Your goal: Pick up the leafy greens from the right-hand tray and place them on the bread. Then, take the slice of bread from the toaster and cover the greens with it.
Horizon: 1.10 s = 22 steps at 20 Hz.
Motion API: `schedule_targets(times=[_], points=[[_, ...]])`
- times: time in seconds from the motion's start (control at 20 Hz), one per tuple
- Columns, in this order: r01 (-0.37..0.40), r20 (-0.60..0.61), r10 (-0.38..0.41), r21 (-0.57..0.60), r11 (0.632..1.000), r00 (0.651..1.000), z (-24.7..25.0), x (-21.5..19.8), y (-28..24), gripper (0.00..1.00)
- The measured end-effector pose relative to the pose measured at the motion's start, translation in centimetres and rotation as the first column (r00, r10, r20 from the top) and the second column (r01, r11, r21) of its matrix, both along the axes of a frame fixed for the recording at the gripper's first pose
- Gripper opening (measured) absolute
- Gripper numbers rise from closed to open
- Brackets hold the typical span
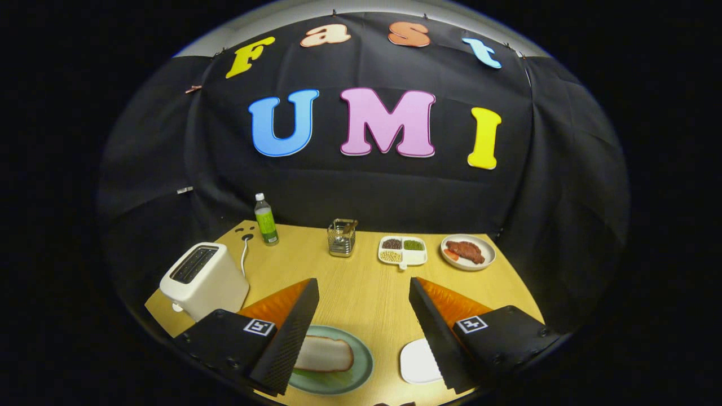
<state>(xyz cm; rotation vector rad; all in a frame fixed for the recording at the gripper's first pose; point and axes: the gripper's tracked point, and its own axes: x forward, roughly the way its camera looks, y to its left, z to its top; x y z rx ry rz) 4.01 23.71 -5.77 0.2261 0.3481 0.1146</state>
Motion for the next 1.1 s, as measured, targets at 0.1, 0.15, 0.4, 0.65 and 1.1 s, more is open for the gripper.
schedule_targets(times=[0.1, 0.15, 0.4, 0.65, 1.1], points=[[-0.001, 0.055, 0.002, -0.026, 1.000, 0.998, 1.9, -0.1, -2.1, 0.99], [0.000, 0.077, 0.003, -0.037, 0.999, 0.997, 2.6, -0.3, -3.1, 0.98], [0.000, 0.138, 0.010, -0.069, 0.998, 0.990, 4.5, -1.1, -7.6, 0.97], [-0.023, 0.172, 0.046, -0.136, 0.990, 0.984, 4.6, -2.4, -11.1, 0.98], [-0.056, 0.208, 0.086, -0.146, 0.988, 0.974, 4.4, -4.5, -14.3, 0.98]])
